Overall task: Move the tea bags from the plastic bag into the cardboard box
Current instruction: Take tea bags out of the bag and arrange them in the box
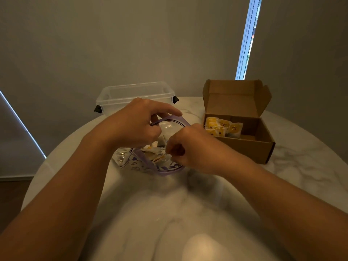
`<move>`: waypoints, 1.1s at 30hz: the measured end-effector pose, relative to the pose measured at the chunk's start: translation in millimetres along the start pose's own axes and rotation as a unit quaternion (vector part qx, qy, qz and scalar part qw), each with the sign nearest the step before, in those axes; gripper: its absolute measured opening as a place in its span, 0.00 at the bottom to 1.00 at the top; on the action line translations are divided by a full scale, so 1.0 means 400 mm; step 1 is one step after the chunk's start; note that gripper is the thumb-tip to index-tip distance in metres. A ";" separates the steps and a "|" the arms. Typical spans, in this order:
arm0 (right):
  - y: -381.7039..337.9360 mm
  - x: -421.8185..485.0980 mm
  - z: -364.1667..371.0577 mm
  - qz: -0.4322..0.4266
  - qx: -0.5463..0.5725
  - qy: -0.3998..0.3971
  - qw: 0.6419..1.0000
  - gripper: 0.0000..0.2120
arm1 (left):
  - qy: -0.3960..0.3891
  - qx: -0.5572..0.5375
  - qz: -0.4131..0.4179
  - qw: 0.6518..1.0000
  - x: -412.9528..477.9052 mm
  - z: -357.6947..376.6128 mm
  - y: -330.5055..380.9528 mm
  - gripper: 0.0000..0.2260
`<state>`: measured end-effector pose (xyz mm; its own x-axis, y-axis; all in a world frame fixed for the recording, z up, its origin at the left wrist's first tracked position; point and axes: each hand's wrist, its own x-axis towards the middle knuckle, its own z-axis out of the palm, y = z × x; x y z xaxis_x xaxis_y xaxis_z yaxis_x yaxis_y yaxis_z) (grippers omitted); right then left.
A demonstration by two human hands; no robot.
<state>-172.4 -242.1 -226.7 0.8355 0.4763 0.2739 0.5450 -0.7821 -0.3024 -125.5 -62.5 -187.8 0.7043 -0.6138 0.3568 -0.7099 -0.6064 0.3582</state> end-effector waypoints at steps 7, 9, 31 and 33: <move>-0.019 0.057 0.052 -0.005 -0.074 -0.031 0.997 0.17 | 0.001 0.006 0.003 1.000 0.000 -0.002 0.002 0.26; -0.023 0.063 0.057 -0.016 -0.083 -0.031 0.996 0.13 | -0.001 0.006 0.003 1.000 0.000 -0.002 0.003 0.27; 0.018 -0.010 -0.018 0.046 0.078 0.082 0.993 0.10 | 0.000 0.016 0.004 1.000 -0.001 -0.004 0.013 0.26; 0.013 -0.008 -0.019 0.046 0.112 0.099 0.988 0.10 | 0.002 0.014 0.006 1.000 -0.001 -0.005 0.016 0.25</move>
<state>-172.7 -250.7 -222.3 0.8643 0.3018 0.4023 0.4874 -0.6999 -0.5221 -130.2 -65.1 -183.9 0.6955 -0.6196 0.3638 -0.7183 -0.6128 0.3295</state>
